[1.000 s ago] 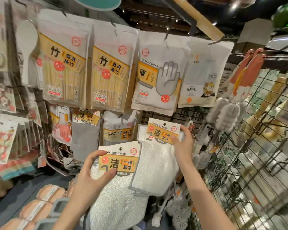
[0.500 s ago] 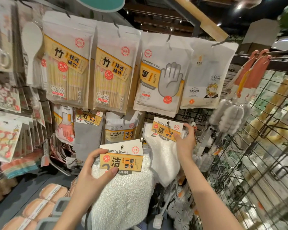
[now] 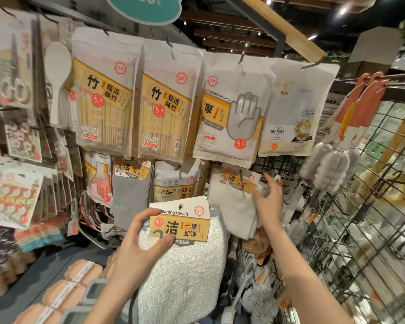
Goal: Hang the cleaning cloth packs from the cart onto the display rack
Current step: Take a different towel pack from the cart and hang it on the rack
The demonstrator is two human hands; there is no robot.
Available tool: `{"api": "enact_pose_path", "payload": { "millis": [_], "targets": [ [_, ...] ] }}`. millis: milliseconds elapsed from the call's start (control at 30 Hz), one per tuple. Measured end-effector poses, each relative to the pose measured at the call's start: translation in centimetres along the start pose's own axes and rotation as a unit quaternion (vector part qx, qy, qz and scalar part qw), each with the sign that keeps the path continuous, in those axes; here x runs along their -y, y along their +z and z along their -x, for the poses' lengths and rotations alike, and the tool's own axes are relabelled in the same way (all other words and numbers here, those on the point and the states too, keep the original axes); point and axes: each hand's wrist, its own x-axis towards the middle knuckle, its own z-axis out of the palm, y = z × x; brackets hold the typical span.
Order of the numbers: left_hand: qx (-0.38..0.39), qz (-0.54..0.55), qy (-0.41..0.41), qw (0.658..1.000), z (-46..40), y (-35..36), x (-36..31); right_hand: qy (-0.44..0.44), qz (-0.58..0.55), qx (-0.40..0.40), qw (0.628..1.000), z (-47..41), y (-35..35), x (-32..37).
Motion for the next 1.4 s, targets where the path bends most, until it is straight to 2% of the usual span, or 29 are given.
{"api": "enact_pose_path", "payload": {
  "millis": [133,267,367,433,633,867,1033,1400],
  "targets": [
    [0.008,0.009,0.004,1.000,-0.2,0.5,-0.2,-0.024,-0.047,0.028,0.998,2.7,-1.6,2.0],
    [0.008,0.014,0.012,1.000,-0.3,1.1,-0.4,-0.013,-0.114,0.169,0.979,6.0,-2.1,5.3],
    [0.011,0.016,0.020,1.000,-0.3,1.8,-0.5,-0.011,-0.118,0.280,0.953,8.3,-1.9,7.0],
    [0.008,0.024,0.026,0.999,-0.2,2.1,-0.5,-0.020,-0.105,0.314,0.943,9.4,-1.7,7.4],
    [0.012,0.040,0.035,0.999,-0.2,2.4,-1.1,-0.081,-0.086,0.273,0.955,10.2,-1.7,8.3],
    [0.003,0.043,0.021,0.999,-0.8,2.8,-1.5,-0.060,-0.102,0.228,0.966,9.4,-1.5,8.8],
    [0.030,0.050,0.033,0.998,-1.6,3.2,-2.6,-0.101,-0.070,0.182,0.976,8.4,-2.0,9.3],
    [0.063,0.074,0.055,0.994,-3.3,4.8,-4.1,-0.091,-0.102,0.180,0.974,6.5,-4.1,10.2]
  ]
}}
